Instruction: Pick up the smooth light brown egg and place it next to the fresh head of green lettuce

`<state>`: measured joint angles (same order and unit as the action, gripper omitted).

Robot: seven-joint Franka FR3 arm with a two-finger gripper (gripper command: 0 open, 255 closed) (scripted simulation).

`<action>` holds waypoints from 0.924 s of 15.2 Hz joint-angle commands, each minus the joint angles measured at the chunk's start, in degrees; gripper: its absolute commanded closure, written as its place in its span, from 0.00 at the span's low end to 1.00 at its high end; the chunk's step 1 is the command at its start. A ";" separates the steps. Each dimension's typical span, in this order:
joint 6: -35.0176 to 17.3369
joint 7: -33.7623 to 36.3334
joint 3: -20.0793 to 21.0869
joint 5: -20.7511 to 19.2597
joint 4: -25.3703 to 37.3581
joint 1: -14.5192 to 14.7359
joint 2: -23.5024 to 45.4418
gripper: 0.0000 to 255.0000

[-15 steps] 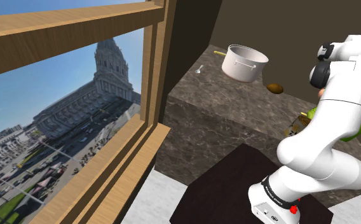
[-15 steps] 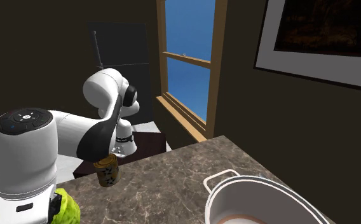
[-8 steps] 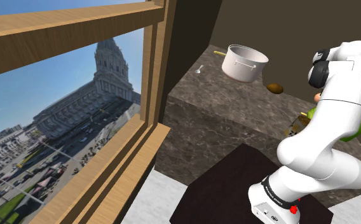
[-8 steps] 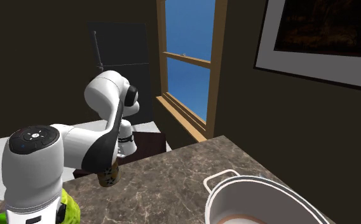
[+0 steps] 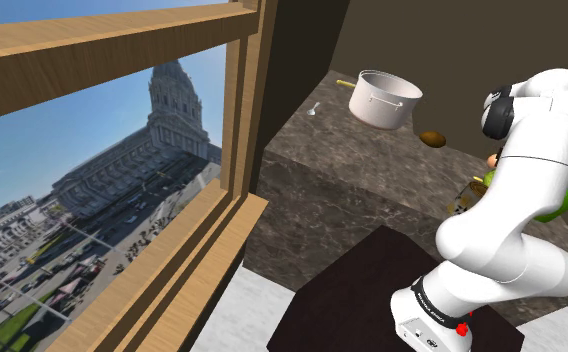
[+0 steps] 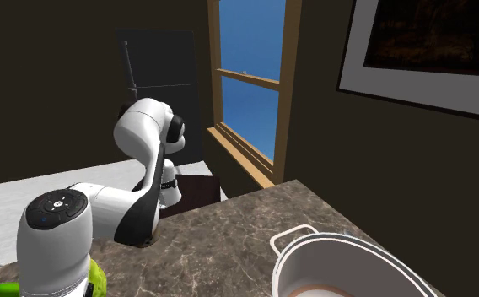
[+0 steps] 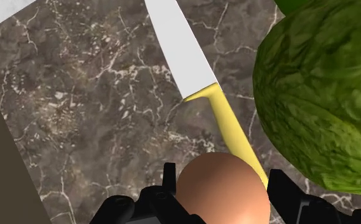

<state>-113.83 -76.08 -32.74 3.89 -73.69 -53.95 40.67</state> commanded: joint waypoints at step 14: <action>-5.00 0.66 0.62 0.59 -3.33 0.10 1.91 1.00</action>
<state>-118.82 -75.42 -32.12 4.48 -77.02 -53.85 42.58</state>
